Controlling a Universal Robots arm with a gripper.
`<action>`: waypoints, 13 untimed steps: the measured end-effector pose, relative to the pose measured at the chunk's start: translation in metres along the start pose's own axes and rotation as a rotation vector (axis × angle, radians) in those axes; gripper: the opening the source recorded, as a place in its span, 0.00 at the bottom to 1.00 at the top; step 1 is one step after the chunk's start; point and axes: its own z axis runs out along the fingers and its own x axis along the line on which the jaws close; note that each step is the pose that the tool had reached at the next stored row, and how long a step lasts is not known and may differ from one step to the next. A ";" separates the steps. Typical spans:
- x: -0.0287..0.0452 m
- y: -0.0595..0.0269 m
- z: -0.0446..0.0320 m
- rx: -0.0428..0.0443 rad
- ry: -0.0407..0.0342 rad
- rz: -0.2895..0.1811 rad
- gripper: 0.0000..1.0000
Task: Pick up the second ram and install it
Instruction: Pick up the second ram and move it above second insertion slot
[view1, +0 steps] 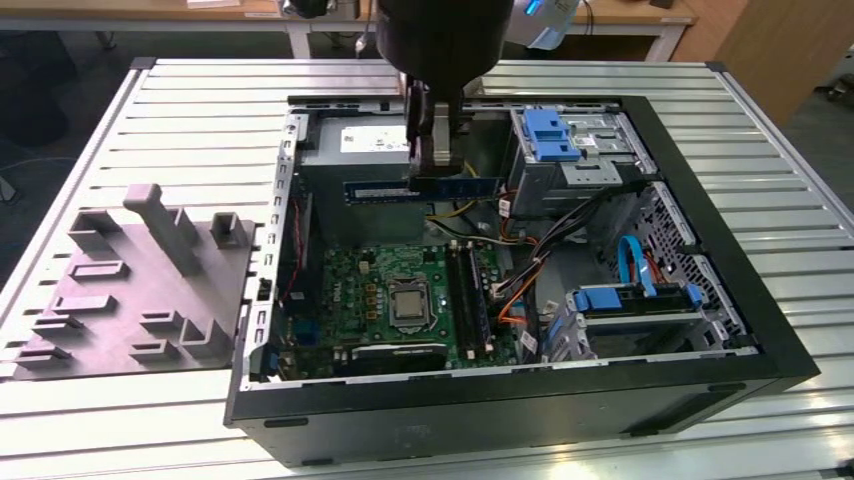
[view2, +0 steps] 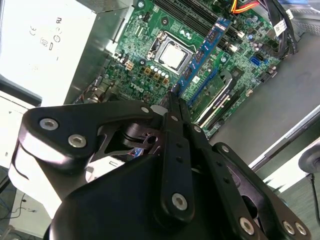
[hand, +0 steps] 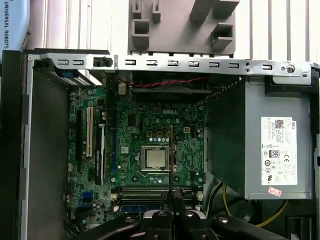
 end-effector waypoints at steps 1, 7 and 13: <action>0.0000 0.0000 0.0001 -0.0001 0.0001 0.000 0.12; 0.0004 -0.0005 0.0072 0.0000 -0.0030 0.000 0.12; 0.0004 -0.0034 0.0135 0.0000 -0.0044 0.000 0.12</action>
